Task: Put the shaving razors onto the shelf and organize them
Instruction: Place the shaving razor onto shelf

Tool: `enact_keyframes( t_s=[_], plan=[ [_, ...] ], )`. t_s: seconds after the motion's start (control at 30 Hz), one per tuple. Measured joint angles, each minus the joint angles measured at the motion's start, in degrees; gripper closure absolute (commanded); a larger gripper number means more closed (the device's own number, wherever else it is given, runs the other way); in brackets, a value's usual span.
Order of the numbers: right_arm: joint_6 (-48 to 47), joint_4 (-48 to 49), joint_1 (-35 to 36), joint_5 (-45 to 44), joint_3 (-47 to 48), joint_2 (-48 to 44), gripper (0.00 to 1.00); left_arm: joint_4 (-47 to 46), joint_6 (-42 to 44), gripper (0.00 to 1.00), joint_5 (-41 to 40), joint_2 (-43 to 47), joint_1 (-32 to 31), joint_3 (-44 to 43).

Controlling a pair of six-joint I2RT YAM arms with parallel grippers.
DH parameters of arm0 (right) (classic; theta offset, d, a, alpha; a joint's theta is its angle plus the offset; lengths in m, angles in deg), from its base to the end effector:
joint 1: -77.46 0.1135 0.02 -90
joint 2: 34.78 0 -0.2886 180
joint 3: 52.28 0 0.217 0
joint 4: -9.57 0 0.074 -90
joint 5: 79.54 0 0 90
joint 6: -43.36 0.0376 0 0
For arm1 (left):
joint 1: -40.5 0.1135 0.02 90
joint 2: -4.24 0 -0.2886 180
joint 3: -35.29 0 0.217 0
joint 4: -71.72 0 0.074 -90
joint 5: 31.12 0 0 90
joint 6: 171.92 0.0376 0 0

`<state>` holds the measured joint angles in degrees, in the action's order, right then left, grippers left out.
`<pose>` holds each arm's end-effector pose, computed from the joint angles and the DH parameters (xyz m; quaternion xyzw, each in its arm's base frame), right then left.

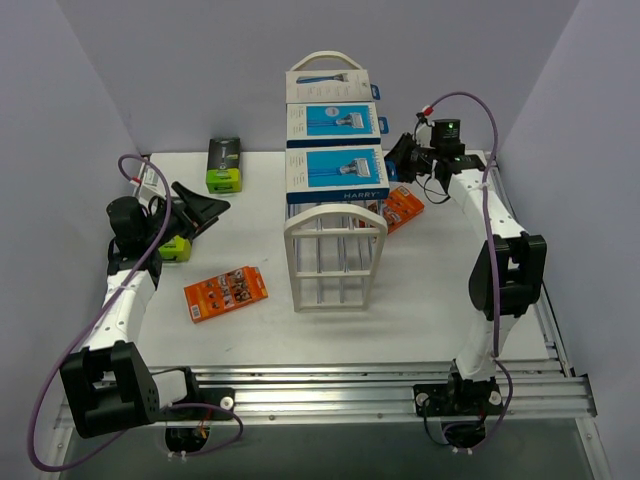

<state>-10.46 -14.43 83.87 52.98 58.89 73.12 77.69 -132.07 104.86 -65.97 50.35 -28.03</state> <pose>0.4150 0.0722 0.3645 -0.0022 0.7940 0.4703 0.3852 0.2365 0.0136 0.3367 -0.1490 0.7451 -0.4844 0.4336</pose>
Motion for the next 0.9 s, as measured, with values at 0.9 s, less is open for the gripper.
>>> enact_keyframes(
  t_s=[0.9],
  plan=[
    [-0.33,-4.35,-0.7,1.53,19.3,14.05,1.0,-0.48,-0.44,0.06,1.05,-1.09,-0.13,0.0]
  ],
)
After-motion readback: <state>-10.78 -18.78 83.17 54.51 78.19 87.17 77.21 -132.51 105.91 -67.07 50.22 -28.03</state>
